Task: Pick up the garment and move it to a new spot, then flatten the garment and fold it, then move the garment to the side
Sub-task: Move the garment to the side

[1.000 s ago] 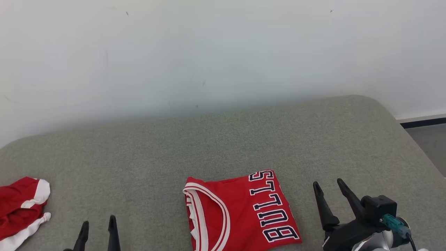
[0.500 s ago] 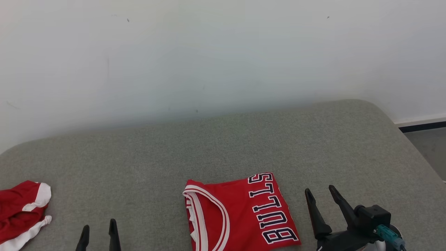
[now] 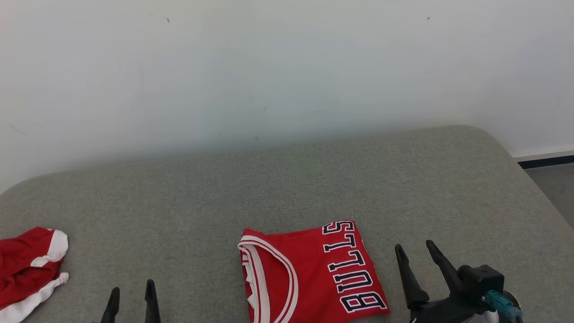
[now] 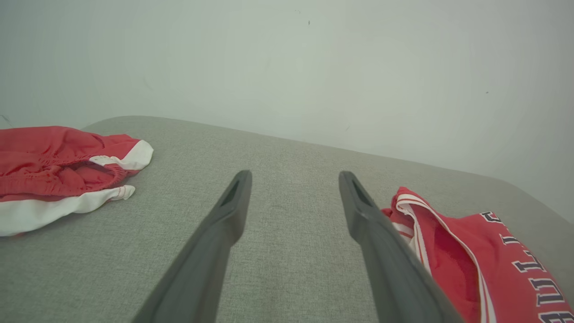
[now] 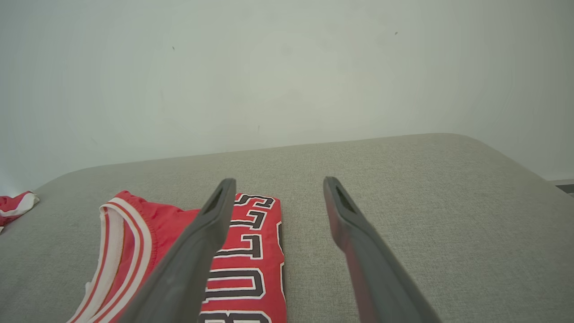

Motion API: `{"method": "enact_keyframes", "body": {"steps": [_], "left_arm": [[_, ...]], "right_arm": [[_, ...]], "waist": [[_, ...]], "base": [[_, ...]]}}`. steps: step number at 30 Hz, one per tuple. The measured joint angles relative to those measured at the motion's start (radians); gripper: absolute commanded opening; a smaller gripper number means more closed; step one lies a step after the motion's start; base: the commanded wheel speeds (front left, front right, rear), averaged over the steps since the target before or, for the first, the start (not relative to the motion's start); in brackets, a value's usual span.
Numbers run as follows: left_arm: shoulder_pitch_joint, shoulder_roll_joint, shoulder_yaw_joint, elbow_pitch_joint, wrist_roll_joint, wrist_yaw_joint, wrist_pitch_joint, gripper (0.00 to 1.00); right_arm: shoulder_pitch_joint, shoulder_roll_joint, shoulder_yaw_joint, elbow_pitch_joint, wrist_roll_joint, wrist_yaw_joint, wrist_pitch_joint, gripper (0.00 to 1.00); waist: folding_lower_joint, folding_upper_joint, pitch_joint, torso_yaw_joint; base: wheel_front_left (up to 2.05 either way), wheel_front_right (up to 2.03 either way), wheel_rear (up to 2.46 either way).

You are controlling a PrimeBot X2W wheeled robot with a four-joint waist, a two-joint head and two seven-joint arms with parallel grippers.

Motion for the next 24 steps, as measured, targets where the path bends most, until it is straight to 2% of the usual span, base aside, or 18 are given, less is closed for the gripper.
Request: {"method": "enact_keyframes", "body": {"steps": [11,15,24], "left_arm": [[0.0,0.0,-0.017,-0.005,0.006,0.007,0.0,1.0],[0.0,0.0,-0.025,-0.012,0.01,0.01,0.0,1.0],[-0.002,0.0,-0.03,-0.021,0.028,0.009,0.0,1.0]], "right_arm": [[0.007,0.01,-0.022,-0.001,-0.006,0.0,0.029,1.0],[-0.018,0.004,-0.016,0.028,0.008,0.0,0.112,1.0],[-0.158,-0.054,-0.019,0.203,0.05,0.0,0.361,1.0]], "waist": [[0.0,0.0,0.009,0.021],[0.0,0.0,0.018,0.038],[0.0,0.0,0.05,0.104]], "base": [[0.0,0.0,0.0],[0.0,0.0,0.0],[0.0,0.0,0.0]]}}
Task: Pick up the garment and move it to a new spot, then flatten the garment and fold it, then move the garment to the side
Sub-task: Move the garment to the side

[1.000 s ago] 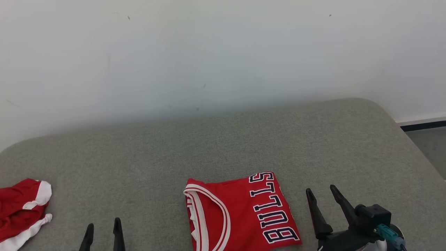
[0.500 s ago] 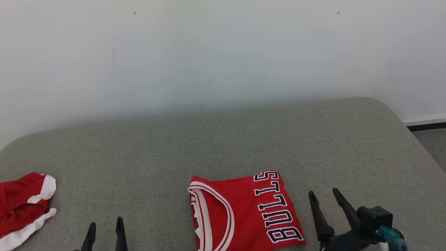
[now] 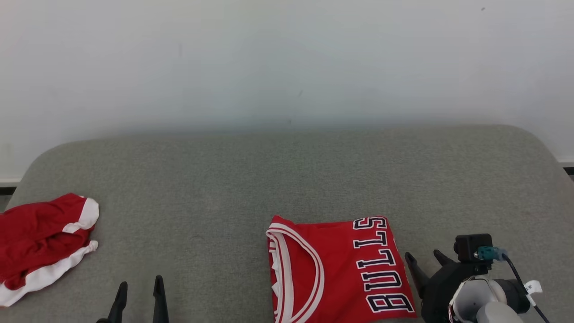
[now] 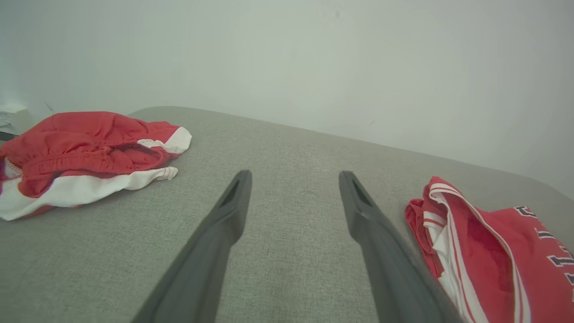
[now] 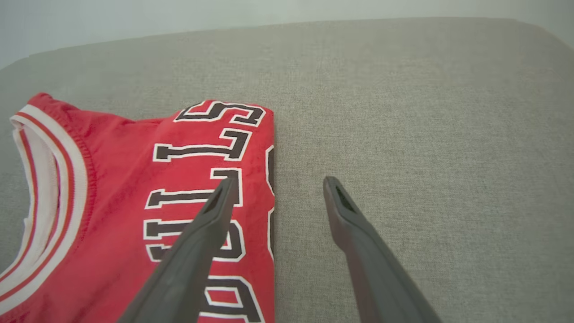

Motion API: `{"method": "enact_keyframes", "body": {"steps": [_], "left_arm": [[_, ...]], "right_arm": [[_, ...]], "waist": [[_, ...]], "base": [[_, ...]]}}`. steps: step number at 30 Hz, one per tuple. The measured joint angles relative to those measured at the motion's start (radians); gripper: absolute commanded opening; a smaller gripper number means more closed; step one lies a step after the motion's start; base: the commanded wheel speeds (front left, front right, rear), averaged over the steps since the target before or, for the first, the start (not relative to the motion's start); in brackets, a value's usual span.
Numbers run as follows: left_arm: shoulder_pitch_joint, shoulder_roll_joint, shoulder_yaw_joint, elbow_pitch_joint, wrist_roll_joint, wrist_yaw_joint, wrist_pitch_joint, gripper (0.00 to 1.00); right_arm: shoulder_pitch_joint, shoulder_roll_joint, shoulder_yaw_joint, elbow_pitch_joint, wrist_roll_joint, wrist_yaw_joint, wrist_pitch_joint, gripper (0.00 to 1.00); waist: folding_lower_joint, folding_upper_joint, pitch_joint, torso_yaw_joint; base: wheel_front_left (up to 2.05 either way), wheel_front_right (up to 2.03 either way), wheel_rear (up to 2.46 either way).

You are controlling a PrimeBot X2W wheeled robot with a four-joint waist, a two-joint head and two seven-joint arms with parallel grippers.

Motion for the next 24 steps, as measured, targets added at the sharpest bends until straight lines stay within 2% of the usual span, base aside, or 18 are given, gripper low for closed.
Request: {"method": "enact_keyframes", "body": {"steps": [8,17,18,19,20,24], "left_arm": [[-0.009,0.0,-0.004,-0.002,0.008,-0.009,0.0,1.0],[-0.042,0.0,-0.014,-0.002,0.013,-0.017,0.0,1.0],[-0.044,0.0,-0.014,-0.002,0.014,-0.017,0.0,1.0],[-0.045,0.0,-0.015,-0.004,0.015,-0.017,0.0,1.0],[-0.048,0.0,-0.014,-0.006,0.015,-0.017,0.0,1.0],[-0.062,0.0,-0.012,-0.026,0.016,-0.016,0.0,1.0]], "right_arm": [[-0.098,-0.003,-0.006,0.152,0.034,0.0,0.145,1.0],[-0.153,-0.028,0.027,0.229,0.082,0.0,0.23,0.98],[-0.16,-0.031,0.029,0.233,0.093,0.0,0.239,0.69],[-0.166,-0.034,0.033,0.235,0.106,0.0,0.247,0.12],[-0.173,-0.042,0.043,0.236,0.111,0.0,0.252,0.0],[-0.212,-0.081,0.098,0.23,0.102,0.001,0.249,0.0]], "waist": [[0.0,0.0001,0.046,0.068],[0.0,0.0,0.096,0.122],[0.0,0.0,0.102,0.126],[0.0,0.0,0.107,0.129],[-0.0001,0.0,0.112,0.132],[0.0,0.0001,0.132,0.133]], "base": [[0.0,0.0,0.0],[0.0,0.0,0.0],[0.0,0.0,0.0],[0.0,0.0,0.0],[0.0,0.0,0.0],[0.0,0.0,0.0]]}}
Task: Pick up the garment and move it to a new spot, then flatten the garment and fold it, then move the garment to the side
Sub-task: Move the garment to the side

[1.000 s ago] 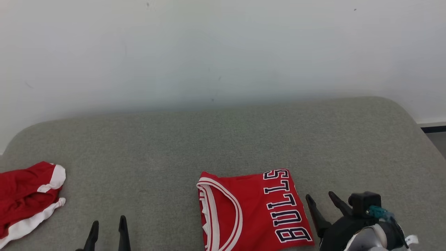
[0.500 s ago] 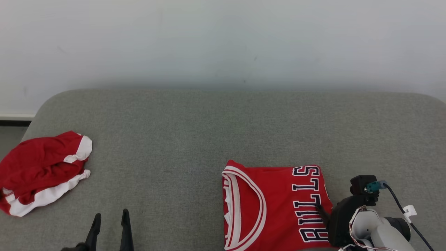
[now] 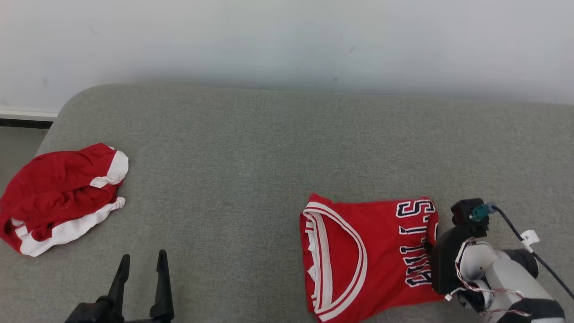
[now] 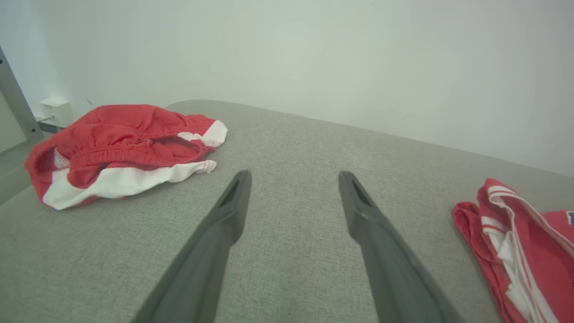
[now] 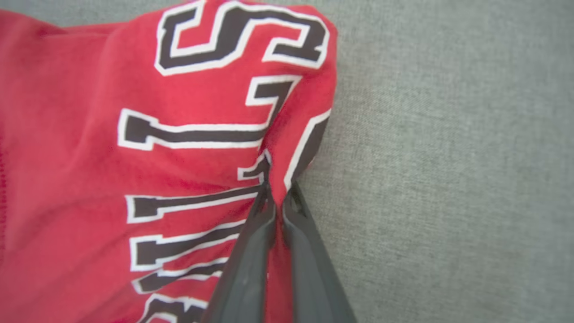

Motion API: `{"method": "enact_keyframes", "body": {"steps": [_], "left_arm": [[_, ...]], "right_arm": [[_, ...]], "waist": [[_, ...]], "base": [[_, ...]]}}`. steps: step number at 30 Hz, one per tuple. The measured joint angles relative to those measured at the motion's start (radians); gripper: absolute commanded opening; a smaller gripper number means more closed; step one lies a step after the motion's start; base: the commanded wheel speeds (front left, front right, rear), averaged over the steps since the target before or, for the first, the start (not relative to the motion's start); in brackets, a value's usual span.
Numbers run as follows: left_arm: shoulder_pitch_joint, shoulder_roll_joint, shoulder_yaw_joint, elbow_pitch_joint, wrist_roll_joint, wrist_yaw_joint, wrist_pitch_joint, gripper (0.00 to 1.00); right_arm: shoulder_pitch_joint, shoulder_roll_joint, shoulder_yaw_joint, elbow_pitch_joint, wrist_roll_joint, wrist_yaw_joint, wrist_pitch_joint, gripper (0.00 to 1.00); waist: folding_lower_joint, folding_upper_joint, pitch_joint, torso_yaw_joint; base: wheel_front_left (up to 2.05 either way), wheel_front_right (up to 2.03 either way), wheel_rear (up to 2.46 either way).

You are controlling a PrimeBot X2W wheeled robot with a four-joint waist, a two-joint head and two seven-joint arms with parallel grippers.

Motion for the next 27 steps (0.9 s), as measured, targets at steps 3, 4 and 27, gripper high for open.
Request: {"method": "enact_keyframes", "body": {"steps": [3,4,27], "left_arm": [[-0.004,0.0,0.003,-0.019,0.009,0.0,0.0,1.0],[-0.009,0.001,0.005,-0.026,0.01,0.0,0.0,1.0],[-0.187,0.027,-0.016,-0.111,0.077,-0.057,0.0,1.0]], "right_arm": [[-0.048,-0.031,0.04,-0.007,-0.021,0.0,-0.012,0.0],[-0.07,-0.045,0.049,-0.008,-0.026,0.0,-0.014,0.0],[-0.425,-0.266,-0.031,0.065,-0.145,0.0,-0.173,0.0]], "waist": [[0.0,0.0,0.014,-0.014],[0.0,0.0,0.02,-0.021],[0.0,0.0001,0.219,-0.277]], "base": [[0.0,0.0,0.0],[0.0,0.0,0.0],[0.0,0.0,0.0]]}}
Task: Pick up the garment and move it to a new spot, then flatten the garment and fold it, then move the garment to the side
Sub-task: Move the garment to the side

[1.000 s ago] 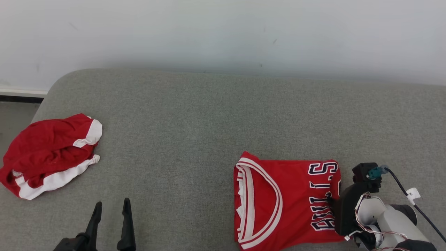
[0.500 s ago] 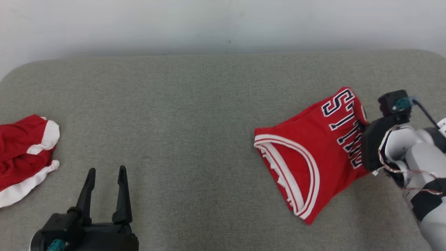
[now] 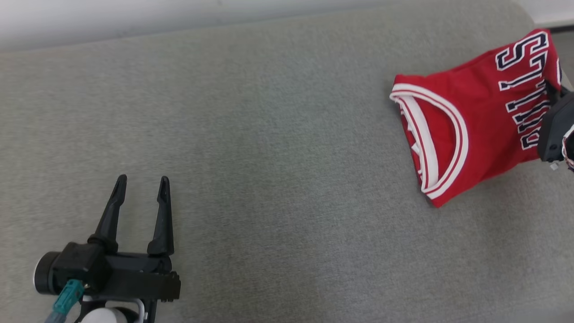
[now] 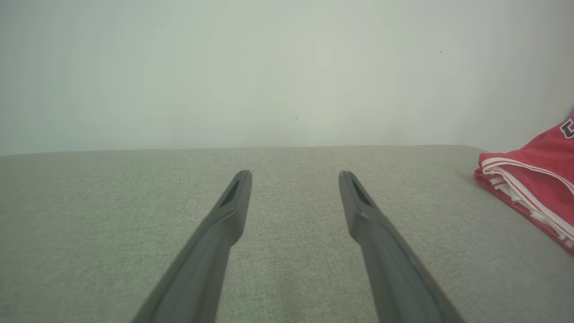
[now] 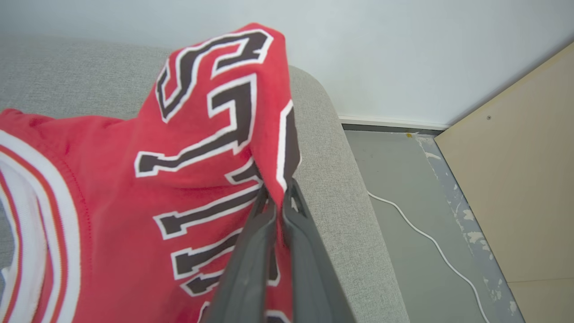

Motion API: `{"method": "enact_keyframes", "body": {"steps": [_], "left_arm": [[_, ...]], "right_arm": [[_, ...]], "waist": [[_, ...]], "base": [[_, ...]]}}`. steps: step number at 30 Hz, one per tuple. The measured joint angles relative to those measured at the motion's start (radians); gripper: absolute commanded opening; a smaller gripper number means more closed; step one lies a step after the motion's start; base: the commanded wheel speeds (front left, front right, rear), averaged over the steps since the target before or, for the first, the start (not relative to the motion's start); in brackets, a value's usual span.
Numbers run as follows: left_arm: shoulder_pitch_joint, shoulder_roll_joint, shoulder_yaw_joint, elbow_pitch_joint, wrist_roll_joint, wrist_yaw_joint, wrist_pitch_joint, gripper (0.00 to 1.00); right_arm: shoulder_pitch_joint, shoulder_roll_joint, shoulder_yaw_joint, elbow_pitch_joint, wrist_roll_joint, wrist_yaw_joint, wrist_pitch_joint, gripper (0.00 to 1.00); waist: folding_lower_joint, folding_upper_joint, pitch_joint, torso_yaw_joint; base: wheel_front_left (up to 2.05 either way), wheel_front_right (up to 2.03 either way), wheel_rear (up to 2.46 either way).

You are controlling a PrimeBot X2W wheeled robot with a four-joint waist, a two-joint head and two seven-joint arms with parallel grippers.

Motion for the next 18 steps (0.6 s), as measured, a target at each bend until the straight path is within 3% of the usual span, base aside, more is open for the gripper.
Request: {"method": "enact_keyframes", "body": {"steps": [7,11,12,13,14,15,16,18], "left_arm": [[-0.035,0.012,-0.004,0.001,0.012,-0.007,0.0,1.0],[-0.052,0.016,-0.009,0.005,0.02,-0.011,0.0,1.0],[-0.057,0.016,-0.009,0.007,0.02,-0.012,0.0,1.0],[-0.061,0.016,-0.01,0.009,0.02,-0.014,0.0,1.0],[-0.063,0.016,-0.011,0.012,0.02,-0.014,0.0,1.0],[-0.062,0.015,-0.011,0.015,0.019,-0.014,0.0,1.0],[-0.062,0.015,-0.01,0.017,0.019,-0.014,0.0,1.0],[-0.061,0.013,-0.008,0.02,0.019,-0.013,0.0,1.0]], "right_arm": [[-0.026,0.004,-0.01,-0.012,-0.039,0.0,-0.052,0.0],[-0.049,-0.004,-0.013,-0.015,-0.127,0.0,-0.087,0.0],[-0.049,-0.003,-0.021,-0.012,-0.142,0.0,-0.09,0.27],[-0.049,-0.001,-0.031,-0.007,-0.154,0.0,-0.093,0.42],[-0.048,0.001,-0.04,-0.002,-0.165,0.0,-0.093,0.78],[-0.045,0.004,-0.051,0.0,-0.181,0.0,-0.095,0.78],[-0.042,0.007,-0.062,-0.001,-0.201,0.0,-0.097,1.0],[-0.03,0.009,-0.077,-0.003,-0.229,0.0,-0.109,1.0]], "waist": [[0.0001,0.0,0.073,-0.057],[0.0,0.0001,0.112,-0.079],[0.0001,0.0,0.117,-0.082],[0.0001,0.0001,0.119,-0.084],[0.0001,0.0001,0.118,-0.084],[0.0001,0.0001,0.116,-0.084],[0.0001,0.0,0.112,-0.083],[-0.0001,0.0,0.1,-0.081]], "base": [[0.0,0.0,0.0],[0.0,0.0,0.0],[0.0,0.0,0.0],[0.0,0.0,0.0],[0.0,0.0,0.0],[0.0,0.0,0.0],[0.0,0.0,0.0],[0.0,0.0,0.0]]}}
